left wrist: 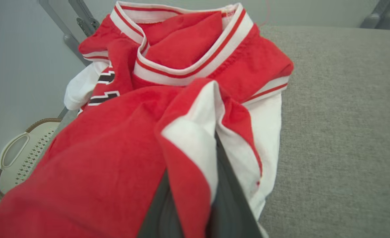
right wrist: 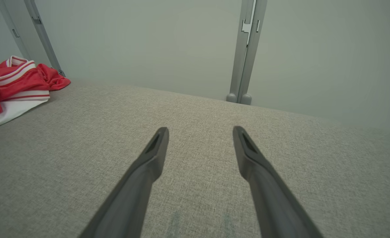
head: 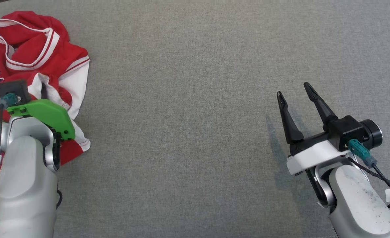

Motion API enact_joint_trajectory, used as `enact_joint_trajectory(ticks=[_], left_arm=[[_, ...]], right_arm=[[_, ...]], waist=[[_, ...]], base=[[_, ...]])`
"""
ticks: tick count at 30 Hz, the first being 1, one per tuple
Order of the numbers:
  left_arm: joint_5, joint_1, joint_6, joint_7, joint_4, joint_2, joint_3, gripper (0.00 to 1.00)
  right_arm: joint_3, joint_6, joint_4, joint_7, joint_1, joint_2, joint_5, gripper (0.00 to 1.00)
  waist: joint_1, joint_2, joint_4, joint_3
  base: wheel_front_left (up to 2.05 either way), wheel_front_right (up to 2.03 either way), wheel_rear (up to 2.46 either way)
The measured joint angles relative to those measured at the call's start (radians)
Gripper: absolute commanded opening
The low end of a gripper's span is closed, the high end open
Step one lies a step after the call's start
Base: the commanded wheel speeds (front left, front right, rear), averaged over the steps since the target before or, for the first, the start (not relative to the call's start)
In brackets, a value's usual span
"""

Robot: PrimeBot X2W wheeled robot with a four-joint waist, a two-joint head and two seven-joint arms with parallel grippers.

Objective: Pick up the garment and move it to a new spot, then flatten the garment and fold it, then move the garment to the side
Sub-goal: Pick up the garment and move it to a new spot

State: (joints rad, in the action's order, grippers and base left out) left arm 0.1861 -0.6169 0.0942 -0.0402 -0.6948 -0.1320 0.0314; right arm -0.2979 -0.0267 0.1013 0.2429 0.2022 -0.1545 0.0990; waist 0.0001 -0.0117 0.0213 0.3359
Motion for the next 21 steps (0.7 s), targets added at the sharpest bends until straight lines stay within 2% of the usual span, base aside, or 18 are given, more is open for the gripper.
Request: enact_joint_trajectory(ticks=[8,12,18,21], left_arm=[[0.001,-0.002,-0.063,0.156,0.065,0.061,0.041,0.00],[0.001,-0.002,-0.100,0.218,0.102,0.068,0.074,0.00],[0.011,-0.001,-0.170,0.258,0.163,0.098,0.142,0.00],[0.038,0.001,-0.184,0.258,0.199,0.106,0.170,0.00]], right_arm=[[0.004,-0.001,0.042,0.004,0.002,0.028,0.017,1.00],[0.008,-0.002,0.066,0.008,0.000,0.031,0.025,1.00],[0.004,-0.002,0.096,0.009,-0.012,0.044,0.030,1.00],[-0.002,-0.002,0.102,0.009,-0.028,0.054,0.033,1.00]], waist=[[0.0000,0.0000,0.003,-0.065],[-0.0001,0.0000,0.002,-0.108],[0.0000,0.0000,-0.009,-0.180],[-0.0001,0.0000,-0.024,-0.214]], base=[[0.00,0.00,0.00],[0.00,0.00,0.00],[0.00,0.00,0.00],[0.00,0.00,0.00]])
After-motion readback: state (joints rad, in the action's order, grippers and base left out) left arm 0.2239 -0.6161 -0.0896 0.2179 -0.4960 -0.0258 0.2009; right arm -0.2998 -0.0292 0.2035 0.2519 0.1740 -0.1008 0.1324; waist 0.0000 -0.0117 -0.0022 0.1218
